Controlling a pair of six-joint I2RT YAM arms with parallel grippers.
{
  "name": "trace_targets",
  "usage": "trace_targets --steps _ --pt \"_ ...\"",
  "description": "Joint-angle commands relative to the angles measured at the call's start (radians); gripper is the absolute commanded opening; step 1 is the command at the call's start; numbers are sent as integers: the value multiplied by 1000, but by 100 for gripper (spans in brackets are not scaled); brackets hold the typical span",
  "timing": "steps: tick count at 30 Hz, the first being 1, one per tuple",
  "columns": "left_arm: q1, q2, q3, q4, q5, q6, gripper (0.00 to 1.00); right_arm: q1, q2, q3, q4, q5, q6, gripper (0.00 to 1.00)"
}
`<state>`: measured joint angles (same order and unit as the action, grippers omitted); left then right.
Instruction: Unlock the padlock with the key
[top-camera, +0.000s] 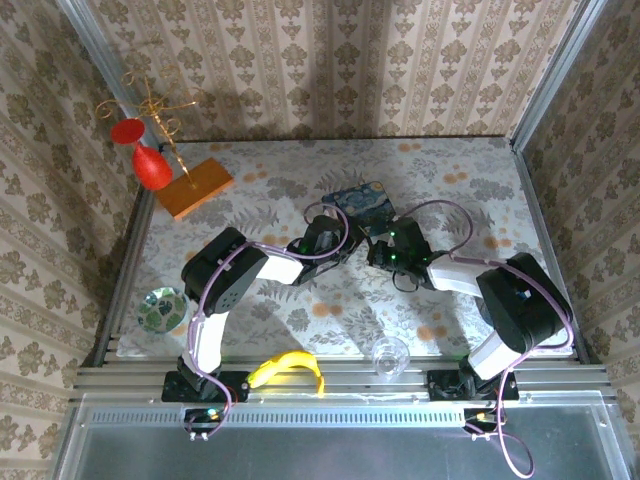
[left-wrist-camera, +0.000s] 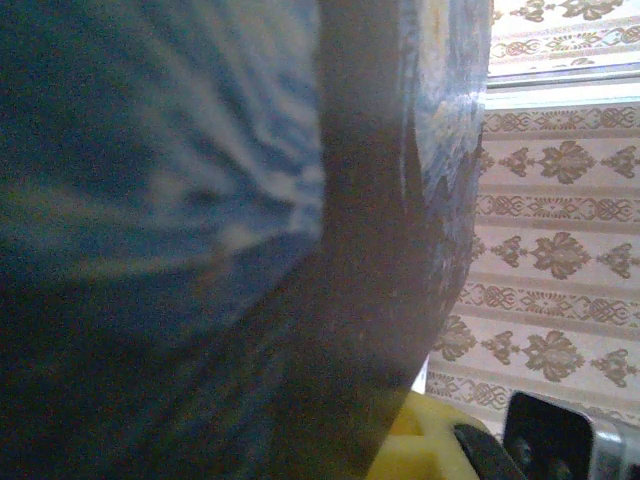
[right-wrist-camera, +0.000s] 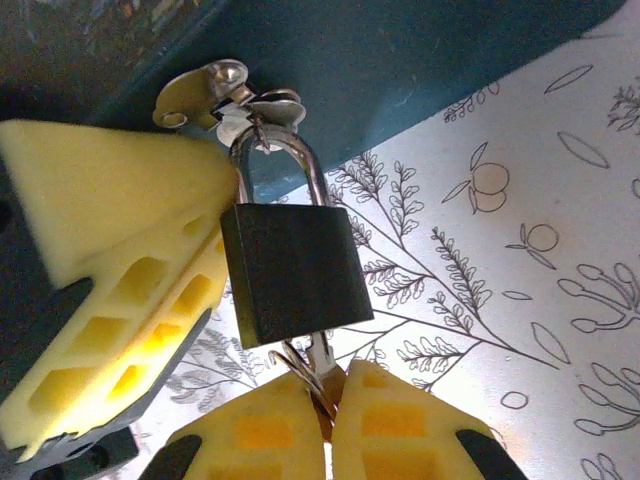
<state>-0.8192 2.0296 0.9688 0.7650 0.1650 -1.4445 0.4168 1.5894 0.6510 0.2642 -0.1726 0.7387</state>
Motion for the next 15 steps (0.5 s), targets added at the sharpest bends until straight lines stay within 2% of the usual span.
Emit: trace_targets --steps 1,7,15 --pt "-21 -9 -31 -11 62 -25 0 -66 33 -30 190 -99 146 0" --pt "-21 -11 -42 -7 57 -24 0 -118 93 -63 354 -220 242 0" --pt "-4 -22 -44 7 53 -6 0 -118 37 -50 179 -209 130 0"
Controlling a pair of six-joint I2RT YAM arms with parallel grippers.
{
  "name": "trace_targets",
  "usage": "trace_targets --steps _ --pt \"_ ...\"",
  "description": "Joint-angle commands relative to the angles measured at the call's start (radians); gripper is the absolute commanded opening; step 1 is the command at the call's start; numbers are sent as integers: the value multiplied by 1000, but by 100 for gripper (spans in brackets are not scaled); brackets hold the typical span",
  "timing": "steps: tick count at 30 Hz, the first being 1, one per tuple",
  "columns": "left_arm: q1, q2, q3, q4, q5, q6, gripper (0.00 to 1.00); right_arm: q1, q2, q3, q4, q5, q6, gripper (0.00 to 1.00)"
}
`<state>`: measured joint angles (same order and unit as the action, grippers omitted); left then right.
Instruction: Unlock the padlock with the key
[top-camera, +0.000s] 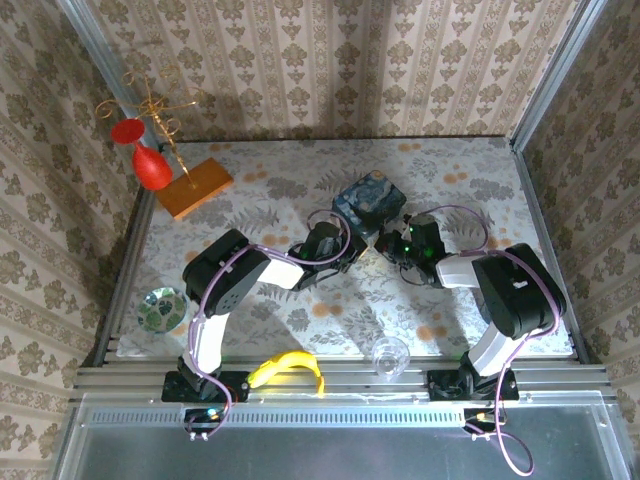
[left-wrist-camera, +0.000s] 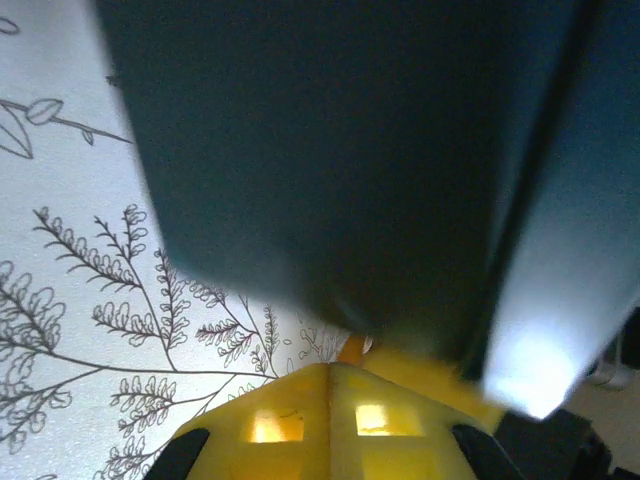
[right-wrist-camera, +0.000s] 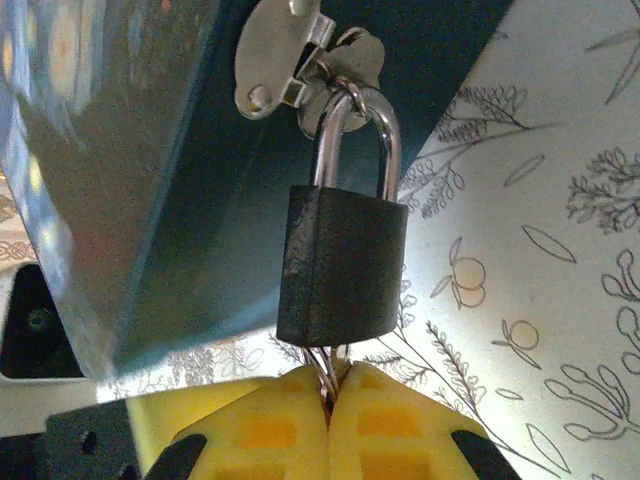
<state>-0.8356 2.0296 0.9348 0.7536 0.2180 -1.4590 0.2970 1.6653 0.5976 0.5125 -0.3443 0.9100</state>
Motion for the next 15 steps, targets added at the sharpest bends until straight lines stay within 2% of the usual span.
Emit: trace_targets --steps 1,3,5,10,15 --pt "15 -27 -8 17 0 15 3 1 -52 13 -112 -33 -68 0" --pt "18 -35 -3 13 -3 26 13 1 -75 29 -178 -27 -111 0" --pt "18 -40 5 10 -2 34 30 1 -92 43 -229 -27 -143 0" --pt "15 -61 -11 37 0 27 40 2 -115 59 -290 -60 -178 0" --pt "14 -161 -90 40 -6 30 65 2 -124 62 -330 -77 -206 0"
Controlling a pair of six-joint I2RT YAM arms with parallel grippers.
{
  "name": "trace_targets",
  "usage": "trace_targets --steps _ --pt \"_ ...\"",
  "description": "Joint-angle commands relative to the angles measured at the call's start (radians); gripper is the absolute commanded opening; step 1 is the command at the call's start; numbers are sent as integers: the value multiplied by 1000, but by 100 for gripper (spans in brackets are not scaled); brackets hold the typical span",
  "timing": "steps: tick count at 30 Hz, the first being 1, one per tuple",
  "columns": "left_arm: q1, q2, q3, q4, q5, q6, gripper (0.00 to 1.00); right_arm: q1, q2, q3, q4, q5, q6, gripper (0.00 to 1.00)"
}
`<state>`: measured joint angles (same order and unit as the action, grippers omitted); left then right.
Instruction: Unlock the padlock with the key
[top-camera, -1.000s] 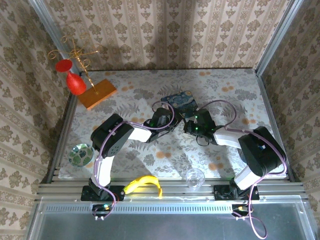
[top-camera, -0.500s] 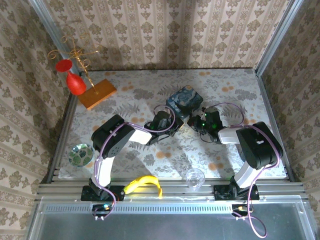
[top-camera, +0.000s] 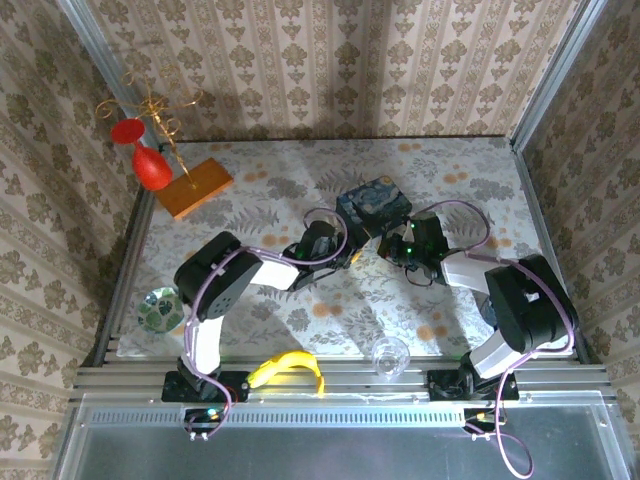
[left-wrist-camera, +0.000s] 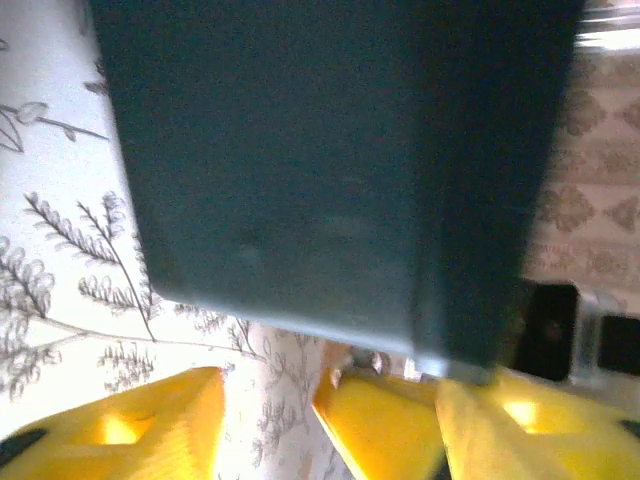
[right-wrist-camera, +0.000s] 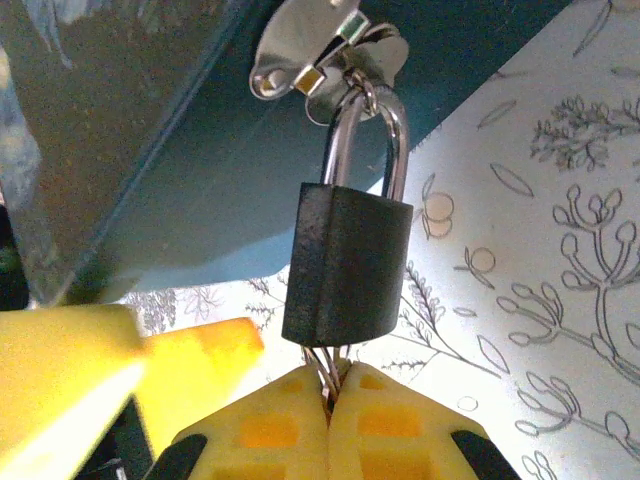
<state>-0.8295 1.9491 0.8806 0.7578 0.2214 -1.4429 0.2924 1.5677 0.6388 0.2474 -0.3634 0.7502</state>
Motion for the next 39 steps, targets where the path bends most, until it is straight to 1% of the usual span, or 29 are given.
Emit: trace_targets --steps 1,4,6,8,9,10,11,12,13,16,18,20,21,23,25,27,30,33,36,39 --pt "9 -111 -53 24 -13 20 66 7 -26 21 -73 -64 -52 0" --pt "13 -209 -98 -57 -39 52 68 8 -30 24 -101 -77 -71 0" --pt "13 -279 -121 -135 -74 96 72 7 -37 25 -119 -81 -80 0" --pt "13 -350 -110 -270 -129 191 76 10 -48 28 -138 -85 -89 0" --pt "14 -382 -80 -386 -164 271 80 10 -53 31 -149 -87 -96 0" --pt "17 -402 -25 -511 -211 370 87 10 -57 36 -162 -88 -102 0" --pt "15 -407 31 -620 -260 466 95 8 -60 40 -173 -89 -108 0" --pt "8 -399 97 -746 -321 549 100 9 -61 47 -187 -87 -115 0" --pt "8 -381 149 -827 -354 617 100 10 -62 56 -204 -87 -123 0" --pt "11 -308 258 -971 -384 753 100 9 -53 78 -232 -90 -141 0" --pt "9 -253 315 -1052 -396 806 100 10 -42 86 -240 -99 -148 0" --pt "12 -204 340 -1096 -399 846 100 8 -31 93 -247 -107 -156 0" --pt "14 -181 347 -1107 -398 862 97 6 -26 98 -253 -112 -162 0" --pt "27 -142 349 -1110 -369 882 84 -7 -9 109 -258 -148 -170 0" --pt "43 -109 345 -1097 -317 897 68 -33 16 116 -244 -216 -167 0" --pt "53 -85 346 -1095 -295 916 64 -64 49 114 -198 -306 -144 0" --pt "62 -62 351 -1119 -300 944 55 -111 105 88 -70 -440 -70 0" --pt "82 -60 330 -1118 -300 956 45 -146 163 64 78 -547 26 0" --pt "102 -68 304 -1102 -295 969 44 -170 221 33 257 -625 144 0" --pt "116 -75 289 -1097 -301 980 43 -185 264 22 331 -653 200 0"
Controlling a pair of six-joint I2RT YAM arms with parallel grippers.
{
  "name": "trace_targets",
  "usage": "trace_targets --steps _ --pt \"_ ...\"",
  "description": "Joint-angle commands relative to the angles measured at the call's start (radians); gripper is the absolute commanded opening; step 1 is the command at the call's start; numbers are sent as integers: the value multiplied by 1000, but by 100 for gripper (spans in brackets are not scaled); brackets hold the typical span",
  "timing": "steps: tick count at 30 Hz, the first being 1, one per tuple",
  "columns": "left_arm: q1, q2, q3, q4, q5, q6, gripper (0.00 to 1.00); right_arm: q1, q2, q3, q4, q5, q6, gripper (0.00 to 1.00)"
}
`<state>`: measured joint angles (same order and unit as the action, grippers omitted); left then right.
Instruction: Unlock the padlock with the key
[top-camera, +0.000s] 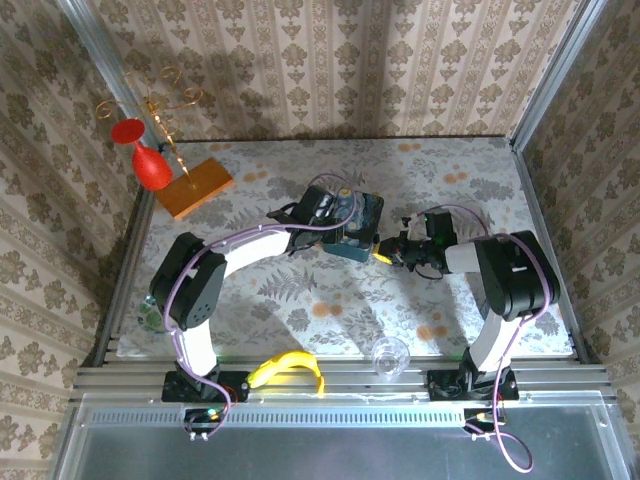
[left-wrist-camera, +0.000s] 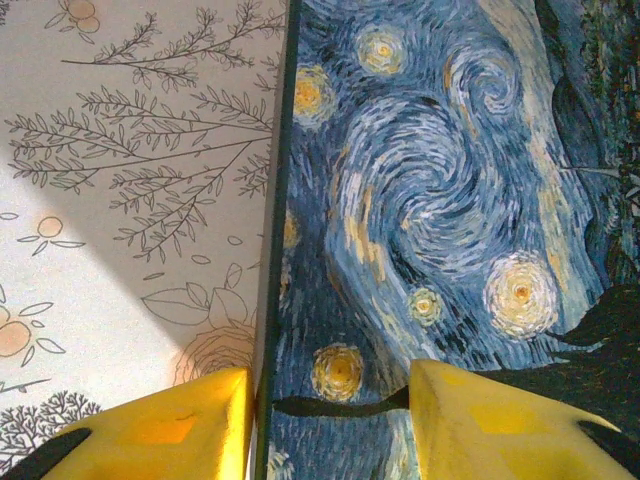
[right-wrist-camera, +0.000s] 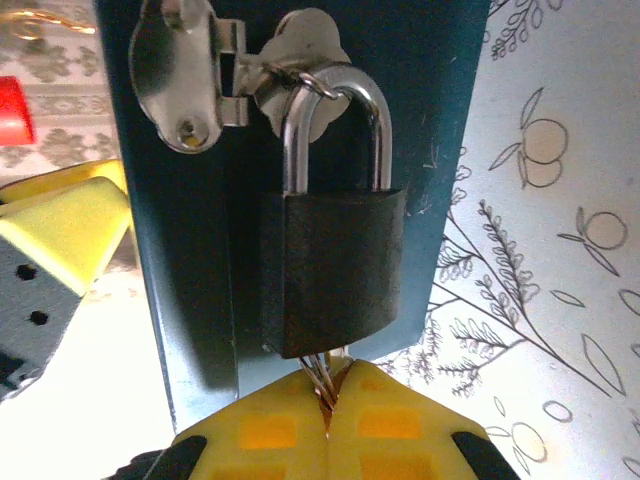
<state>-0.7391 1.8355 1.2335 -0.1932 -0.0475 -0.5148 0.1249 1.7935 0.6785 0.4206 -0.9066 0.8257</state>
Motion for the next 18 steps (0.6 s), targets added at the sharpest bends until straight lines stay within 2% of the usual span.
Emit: trace_targets --steps 1,4,8,13,18 --pt "29 38 -67 -145 -31 54 42 -21 46 -20 158 -108 129 2" --pt "39 42 -75 -140 -26 55 42 -28 29 -19 63 -68 72 16" --pt "53 44 -85 -125 -17 56 42 -27 -82 -15 -182 42 -68 28" --pt "72 47 -79 -113 -8 80 42 -27 -214 -8 -387 159 -178 33" --pt "93 47 -78 -110 2 110 42 -25 -259 -1 -382 194 -205 34"
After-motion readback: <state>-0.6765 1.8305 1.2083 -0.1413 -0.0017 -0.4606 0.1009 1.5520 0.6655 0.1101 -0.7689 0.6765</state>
